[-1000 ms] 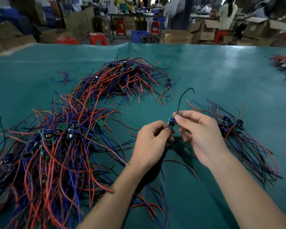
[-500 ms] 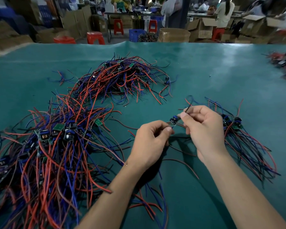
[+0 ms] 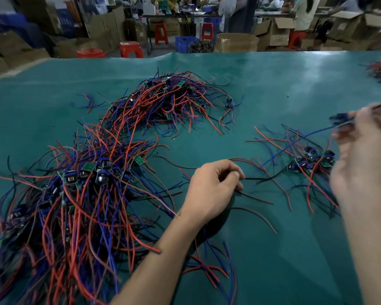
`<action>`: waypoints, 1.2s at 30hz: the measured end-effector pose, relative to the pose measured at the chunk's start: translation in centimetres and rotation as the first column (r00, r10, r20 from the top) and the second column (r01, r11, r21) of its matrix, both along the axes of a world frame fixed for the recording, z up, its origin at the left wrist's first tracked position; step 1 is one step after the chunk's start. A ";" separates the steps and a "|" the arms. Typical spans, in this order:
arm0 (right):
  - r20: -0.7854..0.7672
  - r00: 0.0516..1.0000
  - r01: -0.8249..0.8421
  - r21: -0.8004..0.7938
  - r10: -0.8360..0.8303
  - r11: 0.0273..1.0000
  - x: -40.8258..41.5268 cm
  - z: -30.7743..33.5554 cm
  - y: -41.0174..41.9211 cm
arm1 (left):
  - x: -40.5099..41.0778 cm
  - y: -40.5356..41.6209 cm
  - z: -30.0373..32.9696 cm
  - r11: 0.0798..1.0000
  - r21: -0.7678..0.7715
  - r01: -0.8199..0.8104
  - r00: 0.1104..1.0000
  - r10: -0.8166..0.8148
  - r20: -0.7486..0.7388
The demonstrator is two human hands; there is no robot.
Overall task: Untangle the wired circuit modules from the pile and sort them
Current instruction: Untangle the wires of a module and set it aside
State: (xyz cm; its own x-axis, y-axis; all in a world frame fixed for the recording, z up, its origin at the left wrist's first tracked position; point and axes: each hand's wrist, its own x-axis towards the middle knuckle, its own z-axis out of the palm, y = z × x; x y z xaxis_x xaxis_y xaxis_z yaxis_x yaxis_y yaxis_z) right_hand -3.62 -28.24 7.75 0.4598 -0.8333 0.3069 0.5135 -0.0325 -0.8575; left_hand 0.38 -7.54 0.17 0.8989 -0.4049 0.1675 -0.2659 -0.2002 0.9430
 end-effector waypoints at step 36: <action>-0.649 0.752 -0.483 -0.428 0.112 0.764 10.2 -2.1 4.4 | 0.0 -0.3 0.0 0.988 -0.058 -0.141 0.990 0.141 0.002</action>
